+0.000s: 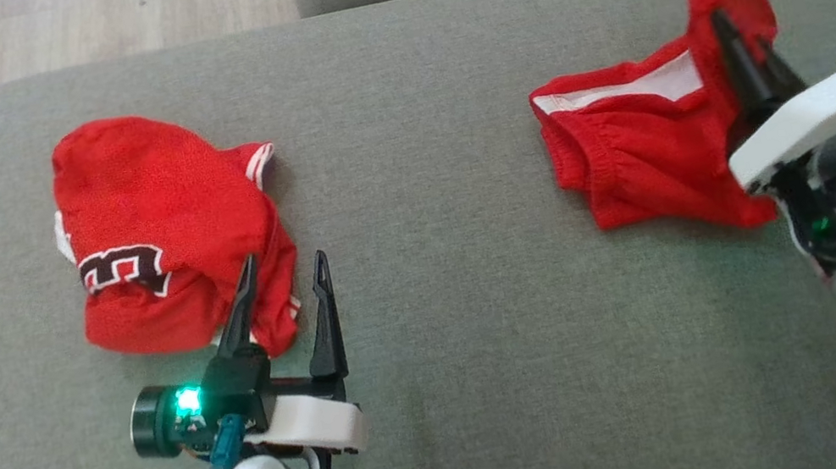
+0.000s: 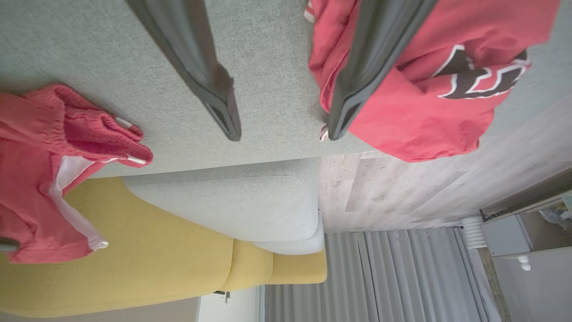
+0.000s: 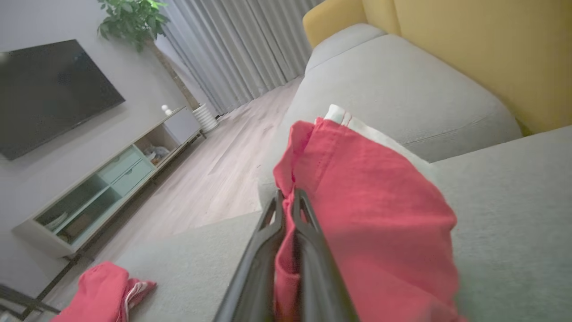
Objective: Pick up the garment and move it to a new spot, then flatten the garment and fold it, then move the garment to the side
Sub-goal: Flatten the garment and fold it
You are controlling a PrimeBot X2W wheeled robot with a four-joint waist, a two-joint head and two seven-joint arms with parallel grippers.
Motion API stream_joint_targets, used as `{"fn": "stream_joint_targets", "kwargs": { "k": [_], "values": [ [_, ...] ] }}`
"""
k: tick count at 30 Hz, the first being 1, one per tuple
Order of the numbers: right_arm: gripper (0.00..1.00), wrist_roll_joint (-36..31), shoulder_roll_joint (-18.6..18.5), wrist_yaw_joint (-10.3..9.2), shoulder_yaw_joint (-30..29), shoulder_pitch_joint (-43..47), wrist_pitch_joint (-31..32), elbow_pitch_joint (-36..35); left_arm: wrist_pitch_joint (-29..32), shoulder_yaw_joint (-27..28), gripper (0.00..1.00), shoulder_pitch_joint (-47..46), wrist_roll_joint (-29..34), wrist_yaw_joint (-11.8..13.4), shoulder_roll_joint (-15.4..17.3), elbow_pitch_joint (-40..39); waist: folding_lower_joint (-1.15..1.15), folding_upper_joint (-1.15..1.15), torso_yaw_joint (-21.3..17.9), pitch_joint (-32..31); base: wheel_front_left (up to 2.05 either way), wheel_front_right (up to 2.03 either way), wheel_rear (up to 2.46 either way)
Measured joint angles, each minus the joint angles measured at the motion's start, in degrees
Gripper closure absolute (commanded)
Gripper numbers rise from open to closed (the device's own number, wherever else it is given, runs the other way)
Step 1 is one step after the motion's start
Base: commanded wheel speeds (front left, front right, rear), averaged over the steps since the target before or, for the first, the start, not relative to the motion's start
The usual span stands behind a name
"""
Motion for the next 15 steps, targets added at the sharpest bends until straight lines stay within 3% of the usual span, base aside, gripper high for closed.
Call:
{"fn": "stream_joint_targets", "kwargs": {
  "k": [7,15],
  "values": [
    [1.00,4.4,-3.0,0.00,13.1,0.2,-0.9,-3.2,0.1,-0.2,0.00,0.5,-0.5,0.4,0.3,-0.3,0.00,0.00,1.9,-0.6,0.00,0.00,0.00],
    [1.00,5.8,-4.7,0.00,26.3,-0.8,-1.2,-0.4,0.6,-0.4,0.00,1.0,-0.6,0.6,0.7,-0.9,0.00,0.00,3.3,-0.9,0.00,0.00,0.00]
  ]
}}
